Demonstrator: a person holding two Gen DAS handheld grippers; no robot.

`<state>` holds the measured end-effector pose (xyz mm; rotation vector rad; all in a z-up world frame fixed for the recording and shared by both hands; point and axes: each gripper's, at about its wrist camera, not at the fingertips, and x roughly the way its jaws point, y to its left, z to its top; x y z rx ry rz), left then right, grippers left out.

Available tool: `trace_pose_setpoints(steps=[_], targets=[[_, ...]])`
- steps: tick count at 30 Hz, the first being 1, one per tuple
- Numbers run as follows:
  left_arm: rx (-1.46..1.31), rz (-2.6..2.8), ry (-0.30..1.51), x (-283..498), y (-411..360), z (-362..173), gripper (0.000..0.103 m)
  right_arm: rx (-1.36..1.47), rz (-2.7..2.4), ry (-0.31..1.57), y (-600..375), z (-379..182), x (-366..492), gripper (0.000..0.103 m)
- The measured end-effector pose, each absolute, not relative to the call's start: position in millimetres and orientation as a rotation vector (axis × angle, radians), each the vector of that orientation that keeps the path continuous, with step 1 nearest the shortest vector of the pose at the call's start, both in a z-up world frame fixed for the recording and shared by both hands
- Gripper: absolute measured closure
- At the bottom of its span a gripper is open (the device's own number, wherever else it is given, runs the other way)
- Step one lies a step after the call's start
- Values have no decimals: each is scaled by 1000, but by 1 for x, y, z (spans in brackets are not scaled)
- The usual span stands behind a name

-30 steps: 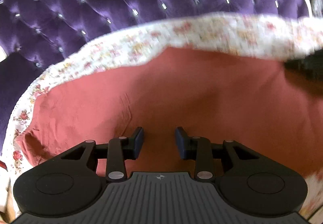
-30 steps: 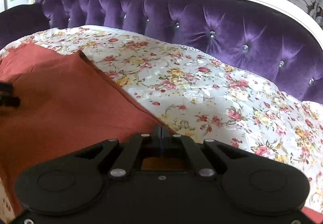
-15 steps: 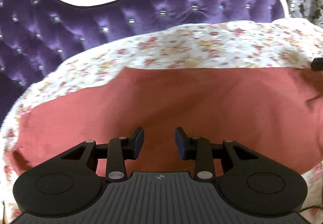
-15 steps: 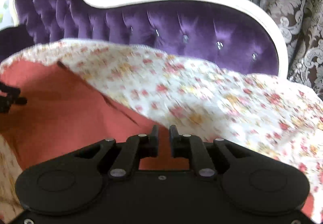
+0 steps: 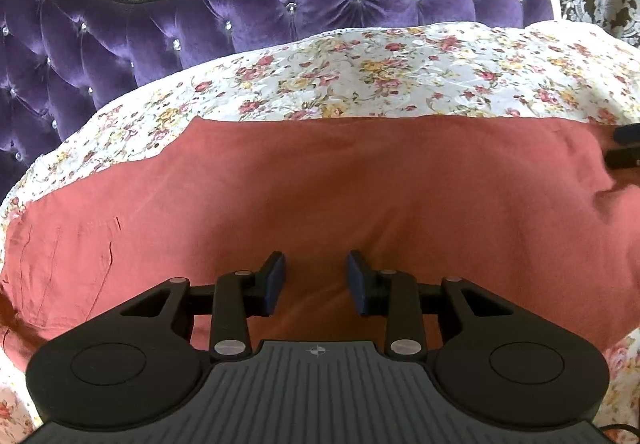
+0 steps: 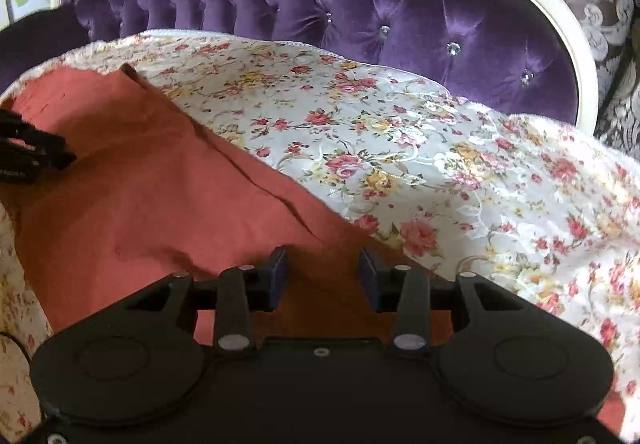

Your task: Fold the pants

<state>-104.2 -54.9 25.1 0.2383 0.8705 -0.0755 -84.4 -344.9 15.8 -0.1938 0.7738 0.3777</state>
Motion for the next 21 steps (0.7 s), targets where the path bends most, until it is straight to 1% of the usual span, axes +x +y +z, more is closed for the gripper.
trace_pose_setpoints(steps=[1, 2, 7, 8, 11, 13, 15, 16, 17, 18, 20, 21], targets=[[247, -74, 868, -105, -56, 25, 70, -177, 379, 771, -346, 16, -84, 85], [259, -71, 865, -106, -58, 26, 70, -171, 375, 765, -346, 16, -85, 99], [301, -75, 807, -110, -72, 42, 70, -252, 169, 637, -339, 22, -88, 99], [303, -84, 804, -108, -76, 43, 70, -240, 136, 643, -343, 20, -83, 99], [317, -93, 816, -105, -85, 41, 70, -90, 137, 658, -366, 21, -79, 99], [318, -109, 816, -104, -90, 39, 70, -16, 158, 630, -379, 28, -89, 88], [319, -122, 828, -102, -95, 36, 70, 18, 229, 639, -386, 35, -96, 86], [320, -128, 838, -102, -98, 34, 70, 2, 247, 641, -383, 37, -97, 82], [319, -137, 852, -101, -101, 30, 70, -26, 263, 641, -380, 39, -97, 71], [317, -144, 866, -100, -102, 26, 70, -58, 286, 649, -374, 39, -96, 58], [323, -132, 850, -103, -104, 24, 69, -109, 348, 687, -360, 35, -90, 45], [323, -131, 851, -103, -104, 24, 69, -141, 373, 702, -352, 32, -87, 46]])
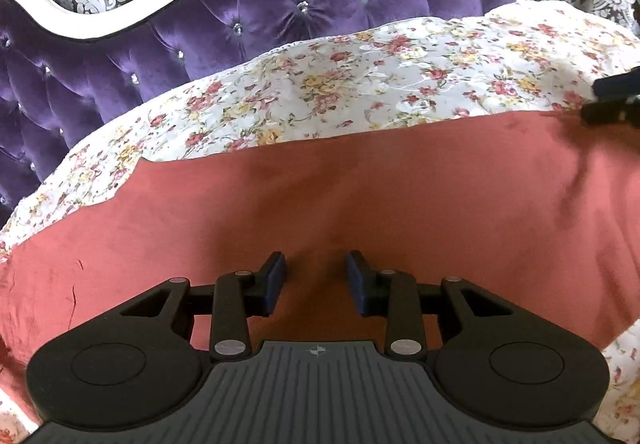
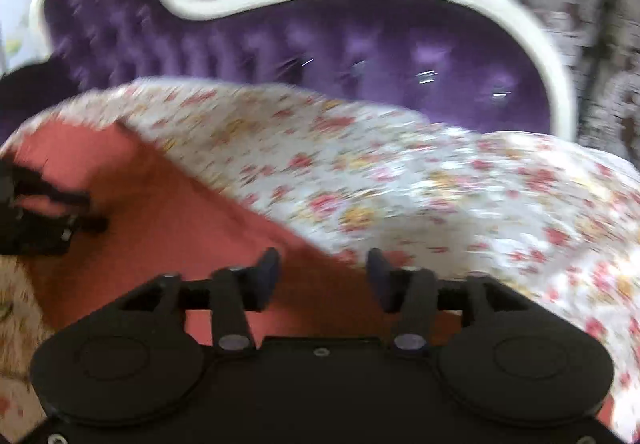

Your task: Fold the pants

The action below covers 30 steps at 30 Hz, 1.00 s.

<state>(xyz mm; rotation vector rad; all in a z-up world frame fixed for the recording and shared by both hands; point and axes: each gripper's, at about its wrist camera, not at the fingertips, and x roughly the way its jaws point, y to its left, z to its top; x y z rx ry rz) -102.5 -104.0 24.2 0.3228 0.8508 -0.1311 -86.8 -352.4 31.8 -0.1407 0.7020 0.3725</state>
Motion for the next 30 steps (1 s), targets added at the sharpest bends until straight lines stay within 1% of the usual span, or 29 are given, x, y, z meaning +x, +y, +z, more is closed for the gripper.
trace_pose_setpoints(steps=[4, 5, 6, 7, 8, 11, 12, 14, 16, 17, 18, 19, 21, 23, 27, 29, 30], targets=[[288, -136, 860, -102, -98, 25, 69, -215, 393, 757, -335, 14, -77, 47], [284, -137, 860, -102, -98, 25, 69, -212, 401, 763, -334, 12, -77, 59], [282, -138, 857, -102, -97, 25, 69, -208, 409, 752, -333, 11, -79, 81], [284, -139, 854, -103, -97, 25, 69, -220, 393, 744, -331, 11, -83, 90], [285, -137, 852, -103, -98, 26, 70, -246, 384, 736, -328, 12, -87, 96], [294, -128, 807, -104, -100, 38, 70, -290, 307, 654, -324, 17, -93, 100], [296, -124, 781, -104, -101, 42, 70, -247, 276, 635, -328, 19, -91, 100], [308, -128, 764, -102, -105, 47, 70, -178, 268, 676, -333, 15, -82, 99], [316, -128, 791, -96, -109, 41, 70, -218, 267, 700, -329, 5, -80, 97], [323, -135, 816, -93, -110, 36, 69, -224, 257, 680, -329, 7, -83, 87], [343, -144, 867, -88, -112, 27, 69, -210, 238, 679, -332, 10, -85, 72], [356, -144, 864, -89, -113, 23, 69, -184, 224, 676, -337, 15, -89, 69], [385, -141, 850, -93, -117, 27, 70, -119, 184, 661, -353, 28, -100, 69], [356, -161, 839, -99, -120, 35, 70, -76, 139, 679, -371, 35, -109, 69], [322, -261, 802, -116, -137, 44, 70, -45, 52, 810, -407, 27, -131, 69], [348, -324, 827, -126, -149, 37, 69, -37, 33, 874, -420, 20, -142, 69], [369, -347, 852, -131, -155, 31, 69, -1, 36, 877, -431, 21, -152, 69]])
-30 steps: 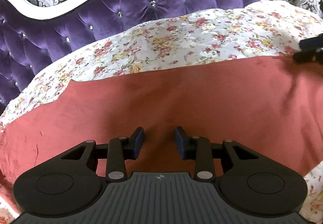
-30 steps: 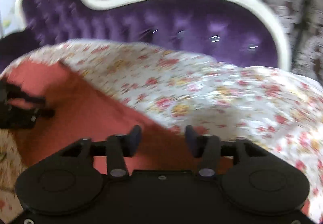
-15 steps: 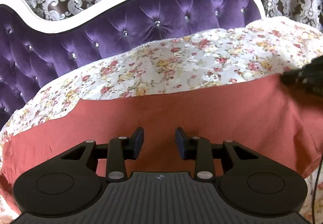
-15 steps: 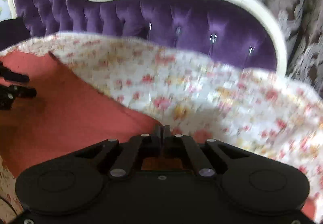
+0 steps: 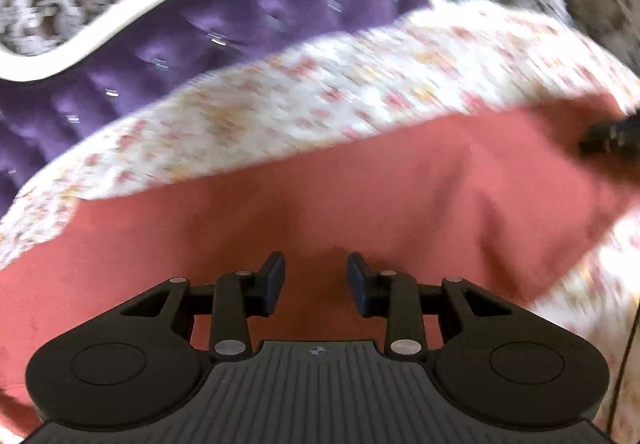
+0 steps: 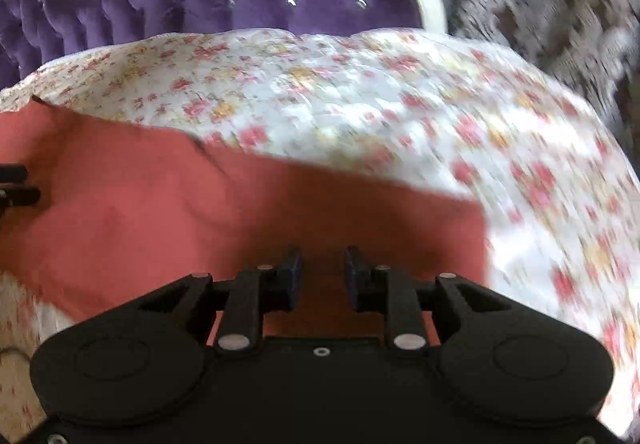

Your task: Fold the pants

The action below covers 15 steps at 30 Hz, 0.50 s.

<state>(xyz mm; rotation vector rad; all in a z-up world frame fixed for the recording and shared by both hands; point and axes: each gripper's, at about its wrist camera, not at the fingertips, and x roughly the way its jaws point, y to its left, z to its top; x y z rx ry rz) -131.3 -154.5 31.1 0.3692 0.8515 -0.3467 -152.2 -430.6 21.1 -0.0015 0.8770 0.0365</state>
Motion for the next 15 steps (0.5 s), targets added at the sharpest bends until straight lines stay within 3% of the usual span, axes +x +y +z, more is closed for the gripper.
trace_pose_setpoints(steps=[4, 7, 9, 15], targets=[[474, -350, 810, -152, -164, 25, 70, 42, 37, 880, -452, 36, -172, 69], [437, -363, 809, -151, -169, 34, 70, 28, -4, 768, -461, 48, -175, 59], [391, -367, 813, -146, -174, 40, 70, 13, -40, 722, -466, 48, -166, 47], [346, -391, 819, -142, -189, 41, 70, 26, -119, 762, -481, 30, -134, 48]])
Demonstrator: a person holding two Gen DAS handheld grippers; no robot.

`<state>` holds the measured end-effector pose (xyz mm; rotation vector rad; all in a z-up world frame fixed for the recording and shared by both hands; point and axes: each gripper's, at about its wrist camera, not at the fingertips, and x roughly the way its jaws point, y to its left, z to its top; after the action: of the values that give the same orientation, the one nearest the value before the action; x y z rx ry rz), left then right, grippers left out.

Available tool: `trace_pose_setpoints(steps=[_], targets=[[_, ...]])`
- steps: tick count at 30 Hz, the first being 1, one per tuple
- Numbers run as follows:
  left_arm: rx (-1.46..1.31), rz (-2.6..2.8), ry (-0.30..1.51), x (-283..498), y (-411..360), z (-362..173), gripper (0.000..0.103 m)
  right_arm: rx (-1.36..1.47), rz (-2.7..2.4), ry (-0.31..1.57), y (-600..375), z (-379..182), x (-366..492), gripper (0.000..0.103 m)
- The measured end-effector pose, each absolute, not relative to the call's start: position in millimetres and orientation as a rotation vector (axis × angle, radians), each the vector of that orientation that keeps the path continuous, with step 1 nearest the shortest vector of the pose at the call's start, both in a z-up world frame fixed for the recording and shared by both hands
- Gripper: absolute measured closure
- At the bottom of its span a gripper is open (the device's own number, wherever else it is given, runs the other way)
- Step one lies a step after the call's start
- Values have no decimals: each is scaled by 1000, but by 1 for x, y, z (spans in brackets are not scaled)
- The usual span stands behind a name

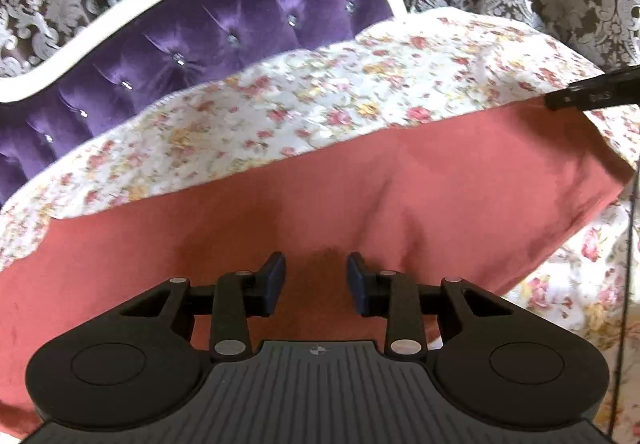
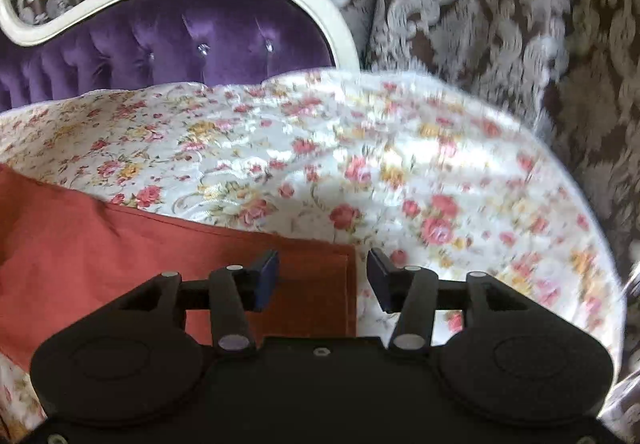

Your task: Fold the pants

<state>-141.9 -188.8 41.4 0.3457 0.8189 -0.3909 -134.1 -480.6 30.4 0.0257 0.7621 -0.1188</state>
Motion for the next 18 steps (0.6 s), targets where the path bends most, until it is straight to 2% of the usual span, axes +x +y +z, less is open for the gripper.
trace_pose_setpoints(steps=[1, 2, 7, 10, 11, 13, 14, 15, 17, 18], targets=[[351, -395, 837, -141, -191, 37, 70, 51, -109, 774, -484, 28, -136, 55], [361, -397, 859, -140, -192, 31, 70, 75, -96, 783, -486, 26, -135, 91], [375, -391, 850, -143, -193, 28, 69, 38, -129, 643, -480, 38, -150, 90], [377, -383, 857, -142, -194, 27, 69, 120, -130, 732, -494, 20, -137, 90], [376, -381, 857, -143, -193, 28, 69, 119, -125, 750, -495, 15, -137, 88], [377, -374, 856, -145, -192, 30, 69, 141, -119, 737, -498, 17, -144, 75], [375, -371, 856, -145, -190, 31, 69, 165, -115, 738, -500, 21, -149, 64], [371, -369, 858, -145, -188, 32, 69, 195, -93, 754, -504, 25, -153, 47], [359, -370, 869, -144, -184, 32, 69, 234, -47, 784, -510, 27, -160, 38], [351, -373, 880, -143, -182, 31, 69, 241, -36, 811, -512, 26, -164, 38]])
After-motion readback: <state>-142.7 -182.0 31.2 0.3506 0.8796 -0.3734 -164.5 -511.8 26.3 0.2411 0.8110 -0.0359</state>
